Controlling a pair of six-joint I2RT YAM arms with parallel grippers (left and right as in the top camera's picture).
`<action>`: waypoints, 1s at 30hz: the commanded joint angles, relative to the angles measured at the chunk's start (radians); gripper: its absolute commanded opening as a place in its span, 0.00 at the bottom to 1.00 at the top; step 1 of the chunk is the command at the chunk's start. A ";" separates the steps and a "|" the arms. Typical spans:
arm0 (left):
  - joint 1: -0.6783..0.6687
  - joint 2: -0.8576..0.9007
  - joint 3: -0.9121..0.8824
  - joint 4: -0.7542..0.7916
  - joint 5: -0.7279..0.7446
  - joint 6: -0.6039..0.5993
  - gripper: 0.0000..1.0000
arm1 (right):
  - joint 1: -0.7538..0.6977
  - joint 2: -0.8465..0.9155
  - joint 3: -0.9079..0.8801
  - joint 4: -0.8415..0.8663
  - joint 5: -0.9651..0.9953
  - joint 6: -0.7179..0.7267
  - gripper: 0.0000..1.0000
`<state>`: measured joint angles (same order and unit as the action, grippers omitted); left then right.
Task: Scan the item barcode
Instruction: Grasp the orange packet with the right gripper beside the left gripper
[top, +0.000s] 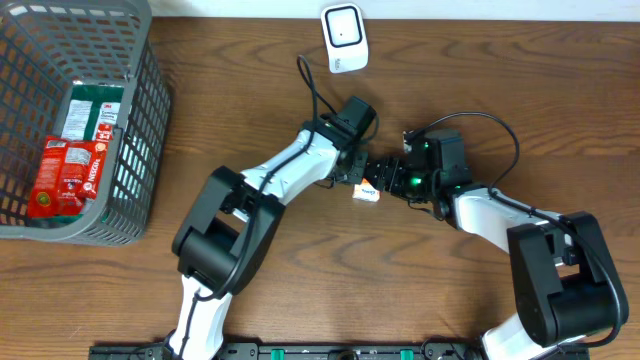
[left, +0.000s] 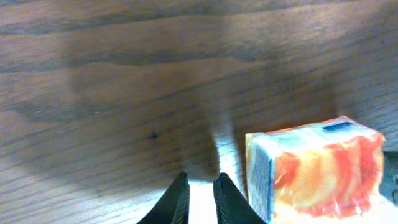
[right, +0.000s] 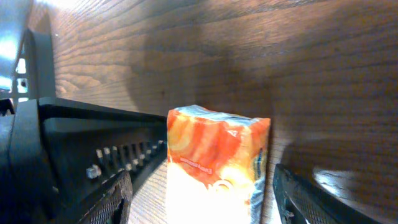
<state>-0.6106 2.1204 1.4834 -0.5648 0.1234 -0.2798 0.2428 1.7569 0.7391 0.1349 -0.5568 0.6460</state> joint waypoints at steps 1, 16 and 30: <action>0.040 -0.092 0.028 -0.006 0.037 0.012 0.17 | -0.045 0.005 -0.002 -0.014 -0.087 -0.042 0.70; 0.018 -0.028 0.006 -0.040 0.209 0.009 0.17 | -0.098 0.005 -0.002 -0.140 -0.067 -0.094 0.66; 0.016 0.014 0.004 -0.041 0.093 0.013 0.17 | -0.023 0.005 -0.003 -0.153 -0.008 -0.093 0.59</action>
<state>-0.5987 2.1151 1.4944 -0.5983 0.2939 -0.2802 0.1936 1.7550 0.7429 -0.0036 -0.6273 0.5652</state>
